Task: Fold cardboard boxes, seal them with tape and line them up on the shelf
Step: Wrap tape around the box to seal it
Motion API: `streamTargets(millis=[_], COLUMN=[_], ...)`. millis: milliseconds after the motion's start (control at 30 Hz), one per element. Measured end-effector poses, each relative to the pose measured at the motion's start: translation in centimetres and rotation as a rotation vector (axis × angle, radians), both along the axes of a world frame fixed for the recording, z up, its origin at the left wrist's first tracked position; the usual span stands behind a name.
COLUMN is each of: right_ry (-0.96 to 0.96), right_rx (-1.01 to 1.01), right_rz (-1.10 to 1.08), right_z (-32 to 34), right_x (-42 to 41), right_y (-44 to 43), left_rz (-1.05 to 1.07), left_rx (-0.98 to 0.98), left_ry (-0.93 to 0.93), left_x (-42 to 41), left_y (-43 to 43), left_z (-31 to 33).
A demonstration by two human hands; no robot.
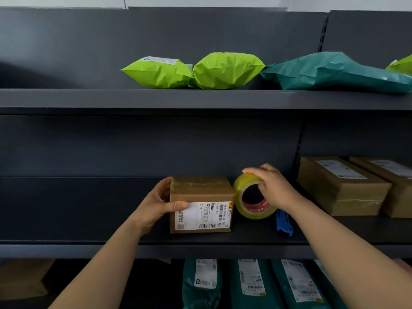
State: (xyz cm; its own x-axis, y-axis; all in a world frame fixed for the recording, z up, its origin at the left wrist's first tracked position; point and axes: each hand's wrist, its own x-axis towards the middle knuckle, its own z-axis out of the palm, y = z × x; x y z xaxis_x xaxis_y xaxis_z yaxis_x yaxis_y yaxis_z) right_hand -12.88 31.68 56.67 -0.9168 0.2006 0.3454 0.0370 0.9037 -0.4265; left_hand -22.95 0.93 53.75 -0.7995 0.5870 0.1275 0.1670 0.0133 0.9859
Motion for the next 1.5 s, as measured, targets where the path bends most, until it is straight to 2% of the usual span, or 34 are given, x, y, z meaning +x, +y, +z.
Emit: streamTargets(millis=[367, 600, 700, 767, 900, 1000, 1100, 1333, 1500], right_ry=[-0.063, -0.139, -0.192, -0.134, -0.065, -0.152, -0.263, -0.36, -0.332], right_rx=[-0.009, 0.03, -0.054, -0.088, 0.057, 0.097, 0.133, 0.213, 0.226], right_rz=[-0.04, -0.034, 0.0, 0.043, 0.202, 0.345, 0.401, 0.309, 0.249], right_z=[-1.0, -0.6, 0.7, 1.8, 3.7, 3.7, 3.0, 2.4, 2.2], right_x=[-0.1, 0.5, 1.6, 2.1, 1.2, 0.0, -1.1, 0.2, 1.6], right_y=[-0.2, -0.6, -1.3, -2.3, -7.4, -11.8, -14.2, -10.6, -8.3], left_rz=[-0.018, -0.026, -0.031, -0.033, -0.048, -0.051, -0.044, -0.049, -0.051], left_rx=[0.025, -0.054, -0.101, -0.121, -0.143, -0.155, -0.156, -0.152, -0.158], left_ry=[-0.006, -0.004, 0.0, -0.002, -0.011, -0.012, -0.009, -0.01, 0.002], left_x=[0.1, -0.2, -0.2, -0.2, 0.0, 0.0, -0.1, -0.5, -0.3], left_y=[0.2, -0.1, -0.3, -0.3, -0.4, -0.3, -0.3, -0.5, -0.2], left_z=[-0.9, -0.7, -0.3, -0.1, 0.3, 0.4, 0.4, 0.0, -0.1])
